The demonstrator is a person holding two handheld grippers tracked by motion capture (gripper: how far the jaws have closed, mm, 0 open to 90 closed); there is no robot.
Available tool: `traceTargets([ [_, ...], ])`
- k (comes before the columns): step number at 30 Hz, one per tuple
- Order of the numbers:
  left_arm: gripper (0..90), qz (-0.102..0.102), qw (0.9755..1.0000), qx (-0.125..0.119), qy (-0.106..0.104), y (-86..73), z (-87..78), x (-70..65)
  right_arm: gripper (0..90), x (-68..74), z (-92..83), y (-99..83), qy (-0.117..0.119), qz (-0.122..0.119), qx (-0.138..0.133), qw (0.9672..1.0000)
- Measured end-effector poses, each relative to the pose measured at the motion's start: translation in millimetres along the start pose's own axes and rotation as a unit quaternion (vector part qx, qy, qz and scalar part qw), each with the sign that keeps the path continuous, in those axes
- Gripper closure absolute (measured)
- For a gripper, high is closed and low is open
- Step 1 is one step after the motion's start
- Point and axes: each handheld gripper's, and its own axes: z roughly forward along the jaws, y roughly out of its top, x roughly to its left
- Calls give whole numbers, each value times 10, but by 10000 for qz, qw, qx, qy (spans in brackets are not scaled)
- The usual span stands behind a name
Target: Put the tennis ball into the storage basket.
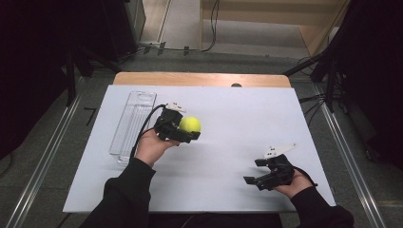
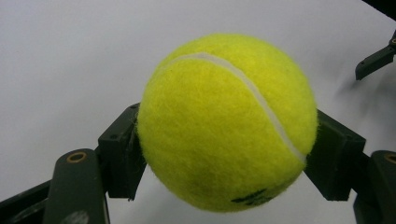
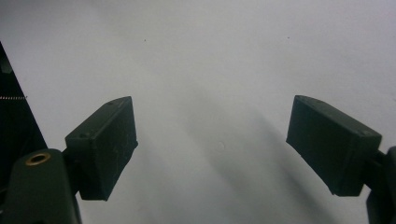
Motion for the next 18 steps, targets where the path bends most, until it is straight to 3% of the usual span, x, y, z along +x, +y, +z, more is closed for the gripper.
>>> traceTargets([
  [18,264,-99,9999,43,50,-2,-168,113,140,-2,4,0,3,0,4,10000],
])
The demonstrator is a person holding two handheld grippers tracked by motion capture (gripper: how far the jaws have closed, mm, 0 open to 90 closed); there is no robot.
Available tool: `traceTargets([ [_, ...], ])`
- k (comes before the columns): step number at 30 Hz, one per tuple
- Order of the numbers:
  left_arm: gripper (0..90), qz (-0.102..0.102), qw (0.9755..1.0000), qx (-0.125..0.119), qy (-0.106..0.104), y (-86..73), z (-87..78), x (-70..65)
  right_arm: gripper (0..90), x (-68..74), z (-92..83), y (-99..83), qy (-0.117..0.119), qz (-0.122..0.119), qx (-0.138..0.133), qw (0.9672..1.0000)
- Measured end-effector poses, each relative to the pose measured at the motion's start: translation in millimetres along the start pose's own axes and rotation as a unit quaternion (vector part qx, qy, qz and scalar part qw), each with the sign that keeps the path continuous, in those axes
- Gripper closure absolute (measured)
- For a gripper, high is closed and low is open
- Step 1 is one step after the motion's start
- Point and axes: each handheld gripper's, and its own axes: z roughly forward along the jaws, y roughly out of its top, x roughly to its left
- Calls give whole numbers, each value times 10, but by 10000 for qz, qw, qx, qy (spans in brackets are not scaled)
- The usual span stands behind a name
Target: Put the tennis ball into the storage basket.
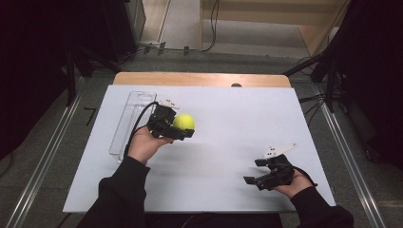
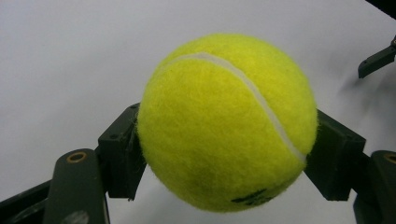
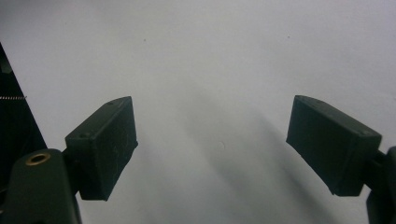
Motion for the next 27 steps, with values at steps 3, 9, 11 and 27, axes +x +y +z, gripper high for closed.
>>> traceTargets([
  [3,264,-60,10000,0,56,-8,-43,41,140,0,0,0,-2,9,-4,10000],
  [9,264,-110,9999,-49,74,-16,-106,91,140,0,0,0,-1,19,-9,10000],
  [11,264,-116,9999,-53,106,-16,-128,105,139,-1,1,0,-4,15,-11,10000],
  [27,263,-283,9991,-48,313,-69,-277,288,140,-3,-5,-3,-20,15,-11,10000],
])
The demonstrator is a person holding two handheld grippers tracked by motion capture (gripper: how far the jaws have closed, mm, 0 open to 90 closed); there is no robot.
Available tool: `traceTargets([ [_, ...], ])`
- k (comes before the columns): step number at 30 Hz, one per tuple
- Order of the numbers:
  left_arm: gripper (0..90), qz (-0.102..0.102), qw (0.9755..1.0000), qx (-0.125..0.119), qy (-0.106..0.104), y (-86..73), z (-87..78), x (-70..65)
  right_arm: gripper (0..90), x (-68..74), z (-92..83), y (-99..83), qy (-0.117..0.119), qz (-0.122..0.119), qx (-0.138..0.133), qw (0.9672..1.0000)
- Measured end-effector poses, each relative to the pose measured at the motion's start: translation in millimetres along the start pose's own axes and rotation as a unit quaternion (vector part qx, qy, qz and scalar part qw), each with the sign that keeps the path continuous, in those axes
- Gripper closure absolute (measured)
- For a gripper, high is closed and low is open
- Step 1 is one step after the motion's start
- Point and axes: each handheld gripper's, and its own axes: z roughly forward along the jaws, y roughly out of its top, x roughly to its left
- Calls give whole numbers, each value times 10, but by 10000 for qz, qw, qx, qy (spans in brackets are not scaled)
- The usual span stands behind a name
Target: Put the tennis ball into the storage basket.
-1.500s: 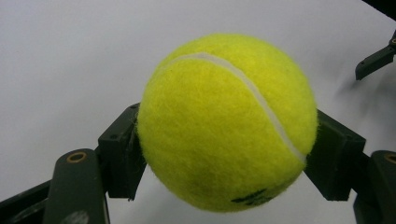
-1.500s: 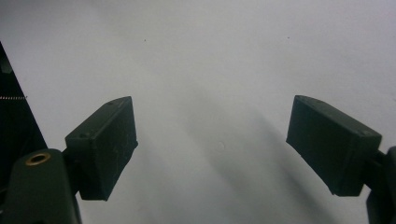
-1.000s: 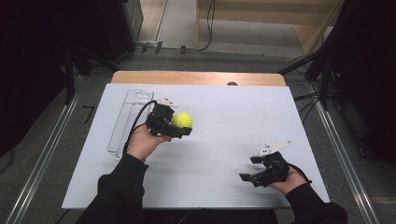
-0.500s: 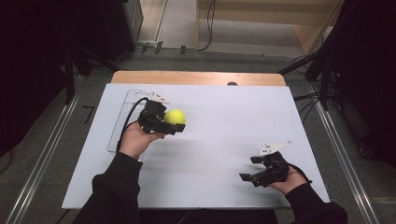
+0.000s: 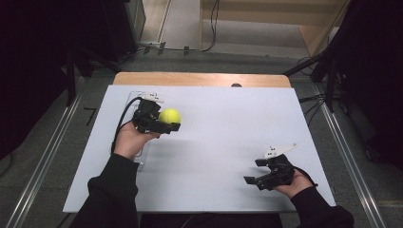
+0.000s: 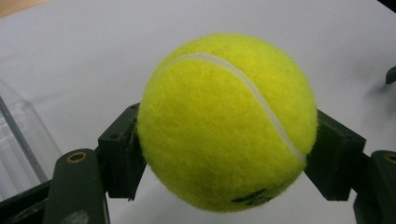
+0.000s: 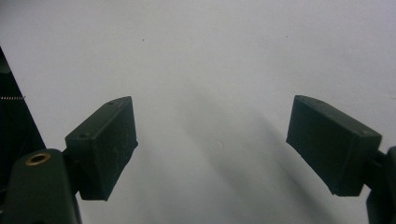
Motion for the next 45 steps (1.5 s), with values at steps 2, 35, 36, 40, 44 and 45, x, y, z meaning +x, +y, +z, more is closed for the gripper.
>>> traceTargets([
  [2,263,-30,10000,-11,3,-3,-15,18,140,0,0,-1,-2,0,2,10000],
  [35,264,-325,9986,-107,406,-69,-315,279,140,-6,8,-3,-39,-1,21,10000],
  [36,264,-356,9984,-121,413,-73,-323,288,140,-6,8,-3,-39,-1,21,10000],
  [40,263,-438,9979,-122,452,-90,-355,327,140,-5,7,-4,-46,19,34,10000],
  [44,263,-535,9969,-128,558,-105,-381,364,140,-4,7,-4,-54,21,35,10000],
  [45,263,-578,9964,-126,601,-106,-384,368,140,-5,8,-4,-60,25,37,10000],
])
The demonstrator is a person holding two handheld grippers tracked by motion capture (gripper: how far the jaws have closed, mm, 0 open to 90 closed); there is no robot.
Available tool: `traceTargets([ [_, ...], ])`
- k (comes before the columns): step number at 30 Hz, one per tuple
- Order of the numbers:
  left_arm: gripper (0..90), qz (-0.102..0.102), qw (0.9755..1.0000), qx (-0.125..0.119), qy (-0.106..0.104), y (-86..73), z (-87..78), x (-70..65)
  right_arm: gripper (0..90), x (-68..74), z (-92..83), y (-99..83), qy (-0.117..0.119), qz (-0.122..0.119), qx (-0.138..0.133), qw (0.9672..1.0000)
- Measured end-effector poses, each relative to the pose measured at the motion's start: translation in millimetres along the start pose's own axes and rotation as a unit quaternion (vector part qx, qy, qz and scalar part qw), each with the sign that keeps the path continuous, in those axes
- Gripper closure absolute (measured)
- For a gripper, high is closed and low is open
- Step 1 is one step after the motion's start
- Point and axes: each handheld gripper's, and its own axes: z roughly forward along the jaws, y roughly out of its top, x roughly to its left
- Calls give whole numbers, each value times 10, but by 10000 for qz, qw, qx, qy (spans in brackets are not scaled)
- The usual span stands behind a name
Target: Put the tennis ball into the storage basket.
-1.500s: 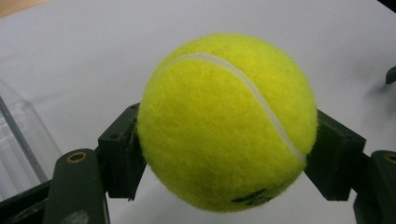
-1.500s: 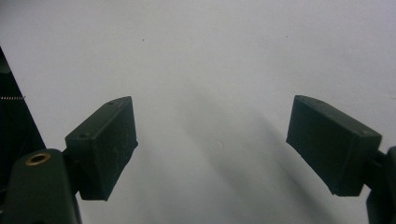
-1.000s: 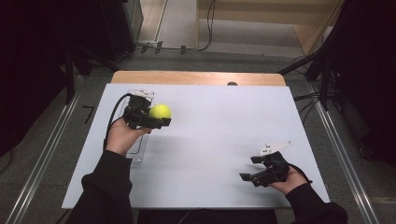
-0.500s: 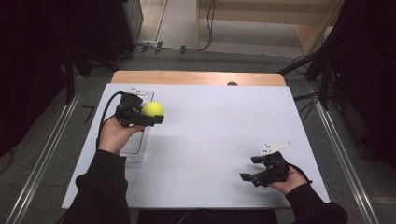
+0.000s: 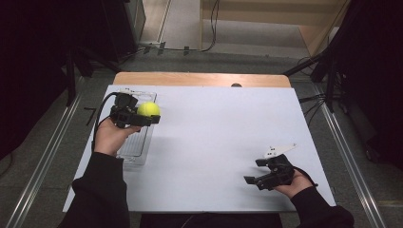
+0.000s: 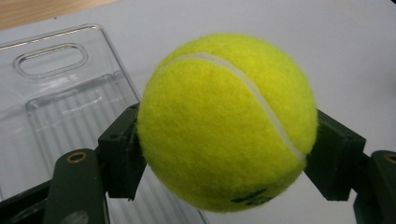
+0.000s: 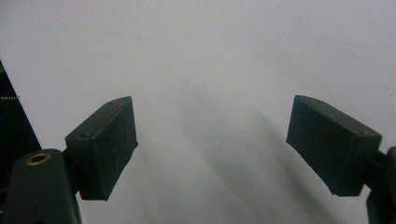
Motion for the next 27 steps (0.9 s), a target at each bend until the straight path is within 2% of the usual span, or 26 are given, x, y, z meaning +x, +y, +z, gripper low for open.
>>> traceTargets([
  [4,263,-130,9999,23,58,-5,-11,35,140,0,0,0,-4,13,2,10000],
  [16,263,-276,9993,-22,261,-45,-59,150,140,1,-1,1,10,-4,-8,10000],
  [21,263,-324,9985,19,447,-64,-72,192,140,-1,1,0,12,-20,-13,10000],
  [27,263,-395,9979,-6,522,-83,-82,237,140,2,2,0,17,-16,0,10000],
])
